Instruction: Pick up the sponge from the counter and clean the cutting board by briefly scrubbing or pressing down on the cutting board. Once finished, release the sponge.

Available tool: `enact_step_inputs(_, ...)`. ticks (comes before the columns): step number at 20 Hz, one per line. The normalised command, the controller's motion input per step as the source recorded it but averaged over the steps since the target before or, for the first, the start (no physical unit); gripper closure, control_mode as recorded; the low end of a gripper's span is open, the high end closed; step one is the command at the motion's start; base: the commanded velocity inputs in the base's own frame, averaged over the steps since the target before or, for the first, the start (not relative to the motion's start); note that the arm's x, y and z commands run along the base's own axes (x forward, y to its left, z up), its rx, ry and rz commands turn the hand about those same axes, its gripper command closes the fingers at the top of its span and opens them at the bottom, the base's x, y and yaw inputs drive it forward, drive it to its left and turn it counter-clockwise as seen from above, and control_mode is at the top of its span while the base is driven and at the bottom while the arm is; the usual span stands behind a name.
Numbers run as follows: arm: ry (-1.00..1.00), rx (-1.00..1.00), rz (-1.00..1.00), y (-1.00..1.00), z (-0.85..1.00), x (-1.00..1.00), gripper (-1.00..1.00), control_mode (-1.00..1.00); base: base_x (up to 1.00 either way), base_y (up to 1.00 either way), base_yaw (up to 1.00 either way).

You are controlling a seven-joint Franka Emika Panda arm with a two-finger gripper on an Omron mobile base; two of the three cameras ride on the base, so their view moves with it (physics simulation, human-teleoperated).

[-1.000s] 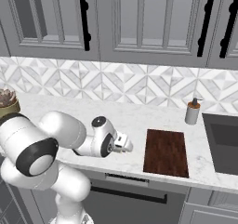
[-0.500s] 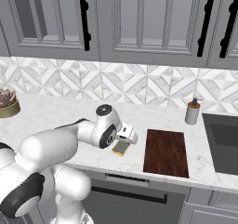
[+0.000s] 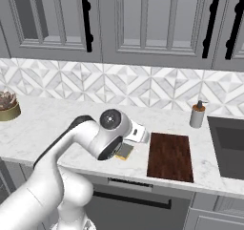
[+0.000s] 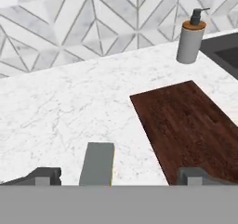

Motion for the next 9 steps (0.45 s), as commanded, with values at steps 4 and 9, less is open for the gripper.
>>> enact_step_inputs(4, -0.38, 0.00, 0.00, -0.24, 1.00, -0.64, -1.00, -1.00, 0.00, 0.00, 0.00)
enact_step_inputs(9, -0.37, 0.00, 0.00, 0.00, 1.00, -0.64, -1.00, -1.00, 0.00, 0.00, 0.00)
